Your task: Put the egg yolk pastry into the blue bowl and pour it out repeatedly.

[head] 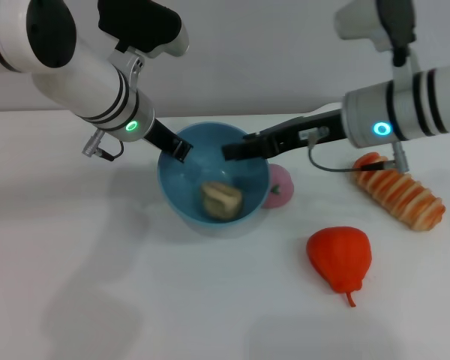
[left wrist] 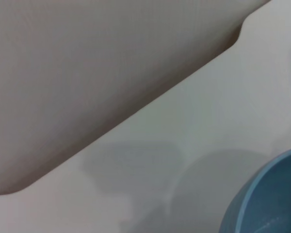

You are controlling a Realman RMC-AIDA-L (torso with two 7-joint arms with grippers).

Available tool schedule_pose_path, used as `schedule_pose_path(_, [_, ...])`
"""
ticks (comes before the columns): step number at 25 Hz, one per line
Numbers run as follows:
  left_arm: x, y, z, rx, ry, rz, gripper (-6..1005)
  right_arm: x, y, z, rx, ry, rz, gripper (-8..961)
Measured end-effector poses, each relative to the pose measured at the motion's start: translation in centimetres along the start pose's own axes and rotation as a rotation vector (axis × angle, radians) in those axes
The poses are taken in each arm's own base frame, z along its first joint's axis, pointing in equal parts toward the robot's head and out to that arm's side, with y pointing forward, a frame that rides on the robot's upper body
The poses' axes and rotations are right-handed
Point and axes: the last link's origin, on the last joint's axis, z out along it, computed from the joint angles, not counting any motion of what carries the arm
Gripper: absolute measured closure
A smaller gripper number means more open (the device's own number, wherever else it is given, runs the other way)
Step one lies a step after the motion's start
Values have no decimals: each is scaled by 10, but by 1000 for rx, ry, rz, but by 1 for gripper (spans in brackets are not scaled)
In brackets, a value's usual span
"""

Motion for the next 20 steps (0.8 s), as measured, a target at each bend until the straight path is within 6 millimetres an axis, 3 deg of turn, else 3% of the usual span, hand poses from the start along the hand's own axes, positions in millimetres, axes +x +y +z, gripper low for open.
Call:
schedule_pose_path(5, [-4, -3, 2, 4, 6, -8, 1000, 6, -24, -25, 134, -112, -80, 454])
schedule_pose_path(10, [-9, -6, 3, 11, 13, -20, 1001, 14, -42, -44, 280, -187, -154, 455])
schedule_pose_path(20, [-12, -11, 4, 24, 36, -33, 999, 37, -66, -54, 429, -283, -255, 457])
